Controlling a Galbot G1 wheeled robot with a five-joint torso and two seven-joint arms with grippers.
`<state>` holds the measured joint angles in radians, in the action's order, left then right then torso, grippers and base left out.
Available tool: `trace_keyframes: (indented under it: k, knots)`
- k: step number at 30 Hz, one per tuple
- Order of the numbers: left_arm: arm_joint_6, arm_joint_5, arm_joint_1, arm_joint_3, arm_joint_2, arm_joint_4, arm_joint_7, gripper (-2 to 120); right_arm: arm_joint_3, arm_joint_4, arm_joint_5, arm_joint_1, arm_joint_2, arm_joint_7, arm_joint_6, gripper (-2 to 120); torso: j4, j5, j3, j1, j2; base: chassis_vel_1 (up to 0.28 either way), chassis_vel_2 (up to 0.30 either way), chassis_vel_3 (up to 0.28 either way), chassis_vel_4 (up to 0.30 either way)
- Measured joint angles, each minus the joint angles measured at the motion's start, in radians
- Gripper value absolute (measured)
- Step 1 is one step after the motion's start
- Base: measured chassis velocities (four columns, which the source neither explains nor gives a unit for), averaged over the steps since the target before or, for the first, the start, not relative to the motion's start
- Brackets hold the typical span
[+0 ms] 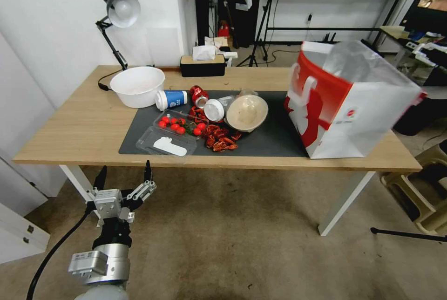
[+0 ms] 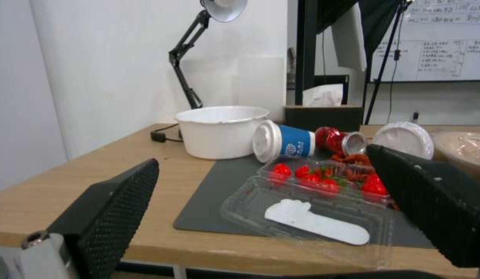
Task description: Pick up the food delivery bag from the floor and place it on the table.
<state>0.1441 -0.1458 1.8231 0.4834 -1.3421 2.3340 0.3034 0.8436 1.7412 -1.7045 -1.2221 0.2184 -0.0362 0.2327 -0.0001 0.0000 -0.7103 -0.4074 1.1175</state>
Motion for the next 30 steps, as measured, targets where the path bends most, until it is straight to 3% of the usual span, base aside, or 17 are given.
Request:
trace_keyframes:
  k: [2, 16, 25, 30]
  knots:
    - [0.0, -0.001, 0.0, 0.001, 0.002, 0.003, 0.0, 100, 0.001, 0.003, 0.003, -0.001, 0.001, 0.0, 0.001, 98, 0.0, 0.0, 0.0, 0.0, 0.0, 0.0, 0.0, 0.0, 0.0]
    - [0.0, -0.018, 0.0, 0.011, 0.01, 0.014, 0.003, 100, 0.017, 0.049, 0.027, -0.017, 0.02, -0.009, 0.002, 100, 0.0, 0.0, 0.0, 0.0, 0.0, 0.0, 0.0, 0.0, 0.0]
    - [0.0, -0.02, 0.001, 0.017, 0.009, 0.017, 0.001, 100, 0.073, 0.189, 0.226, -0.092, 0.095, -0.037, -0.066, 100, -0.0001, -0.0001, 0.0, 0.0, 0.0, 0.0, 0.0, 0.0, 0.0]
    - [-0.002, -0.021, 0.002, 0.019, 0.007, 0.02, -0.007, 100, 0.092, 0.287, 0.399, -0.158, 0.162, -0.022, -0.156, 100, 0.0001, -0.0002, 0.0, 0.0, 0.0, 0.0, 0.0, 0.0, 0.0]
